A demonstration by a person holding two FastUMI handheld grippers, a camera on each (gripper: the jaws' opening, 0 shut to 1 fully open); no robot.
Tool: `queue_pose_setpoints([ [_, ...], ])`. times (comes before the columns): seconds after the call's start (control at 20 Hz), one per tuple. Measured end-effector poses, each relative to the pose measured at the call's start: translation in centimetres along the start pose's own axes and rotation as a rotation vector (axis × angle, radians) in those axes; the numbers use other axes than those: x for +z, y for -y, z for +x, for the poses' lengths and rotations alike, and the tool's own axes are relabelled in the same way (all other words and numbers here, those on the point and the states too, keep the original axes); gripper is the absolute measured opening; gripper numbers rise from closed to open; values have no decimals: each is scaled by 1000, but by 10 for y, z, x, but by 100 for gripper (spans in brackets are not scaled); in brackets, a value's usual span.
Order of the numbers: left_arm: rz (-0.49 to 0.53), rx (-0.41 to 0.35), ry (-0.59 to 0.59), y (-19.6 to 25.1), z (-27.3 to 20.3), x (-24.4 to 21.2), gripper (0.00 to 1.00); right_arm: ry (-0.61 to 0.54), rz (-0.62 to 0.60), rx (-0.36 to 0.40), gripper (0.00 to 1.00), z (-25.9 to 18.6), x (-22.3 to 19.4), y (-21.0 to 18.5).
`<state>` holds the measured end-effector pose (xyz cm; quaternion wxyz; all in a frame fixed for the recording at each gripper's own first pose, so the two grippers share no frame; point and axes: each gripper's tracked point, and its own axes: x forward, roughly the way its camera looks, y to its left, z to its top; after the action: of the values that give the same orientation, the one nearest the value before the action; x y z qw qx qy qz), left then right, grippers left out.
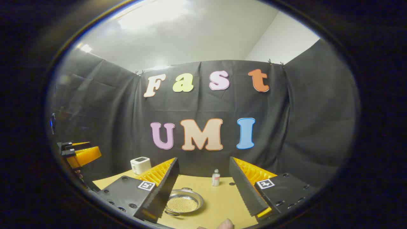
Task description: First push the handle of the pot to place it horizontally, then grasp the pot with both hands and set it on the induction cooktop.
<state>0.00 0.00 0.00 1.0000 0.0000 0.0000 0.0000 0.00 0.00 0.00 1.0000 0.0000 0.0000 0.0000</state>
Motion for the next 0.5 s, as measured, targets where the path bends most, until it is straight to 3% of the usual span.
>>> queue_pose_setpoints([
  [0.2, 8, -16, -11, 12, 5, -3, 95, 3, -1, -16, 94, -3, 2, 14],
  [0.35, 24, -29, -10, 17, 5, 1, 92, 4, 15, -23, 94, -7, 3, 19],
  [0.4, 26, -31, -10, 19, 3, 1, 92, 7, 21, -24, 99, -7, 4, 19],
  [0.5, 30, -31, -17, 19, 0, 0, 92, 8, 24, -26, 94, -9, 7, 20],
])
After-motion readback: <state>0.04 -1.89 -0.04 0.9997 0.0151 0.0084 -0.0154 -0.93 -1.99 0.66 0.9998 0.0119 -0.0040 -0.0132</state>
